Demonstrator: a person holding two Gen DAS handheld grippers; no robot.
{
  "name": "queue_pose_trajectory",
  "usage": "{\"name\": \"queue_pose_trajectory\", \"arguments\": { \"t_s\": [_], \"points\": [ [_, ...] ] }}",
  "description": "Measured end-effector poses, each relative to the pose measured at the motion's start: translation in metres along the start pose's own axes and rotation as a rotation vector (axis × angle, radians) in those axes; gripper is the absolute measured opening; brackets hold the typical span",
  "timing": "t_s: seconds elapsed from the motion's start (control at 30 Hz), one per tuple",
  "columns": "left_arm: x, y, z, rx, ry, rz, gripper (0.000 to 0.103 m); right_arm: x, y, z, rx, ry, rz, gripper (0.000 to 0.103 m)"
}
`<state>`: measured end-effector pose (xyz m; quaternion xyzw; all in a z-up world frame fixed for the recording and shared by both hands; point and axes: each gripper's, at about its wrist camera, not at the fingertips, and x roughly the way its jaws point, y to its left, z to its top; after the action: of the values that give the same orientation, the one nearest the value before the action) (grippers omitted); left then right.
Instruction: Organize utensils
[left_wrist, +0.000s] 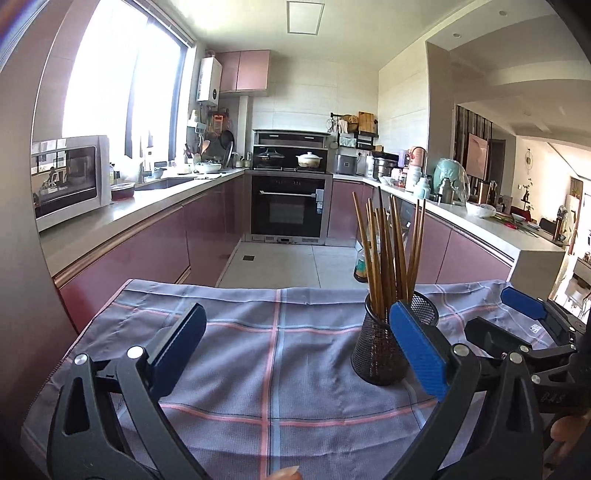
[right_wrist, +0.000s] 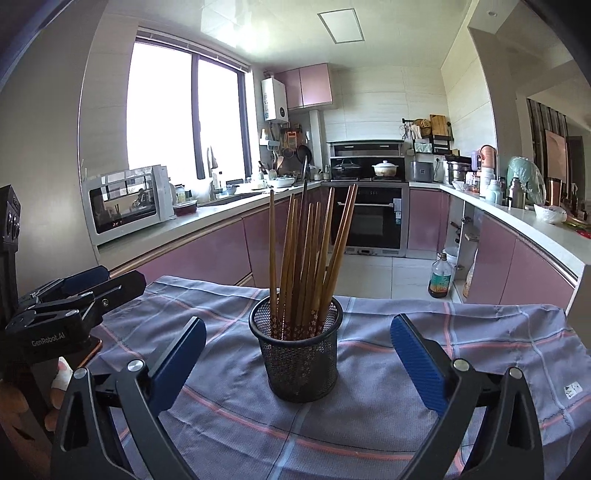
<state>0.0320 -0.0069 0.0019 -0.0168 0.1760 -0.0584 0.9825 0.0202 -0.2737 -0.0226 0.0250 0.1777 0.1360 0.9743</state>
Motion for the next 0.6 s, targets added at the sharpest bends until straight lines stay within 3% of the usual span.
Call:
{"name": "queue_pose_trajectory", "arguments": {
  "t_s": [0.27,0.6],
  "points": [
    [-0.022,-0.003,-0.004,0.018,-0.043,0.037,0.098,-0.015,0.008,0.000,-0.003,-0.064,0.007,0.097],
    [-0.032,-0.004,-0.004,0.008,-0.065,0.043,0.098,-0.025,0.011,-0.001,0.004,-0.080,0.014,0.097]
  ]
}}
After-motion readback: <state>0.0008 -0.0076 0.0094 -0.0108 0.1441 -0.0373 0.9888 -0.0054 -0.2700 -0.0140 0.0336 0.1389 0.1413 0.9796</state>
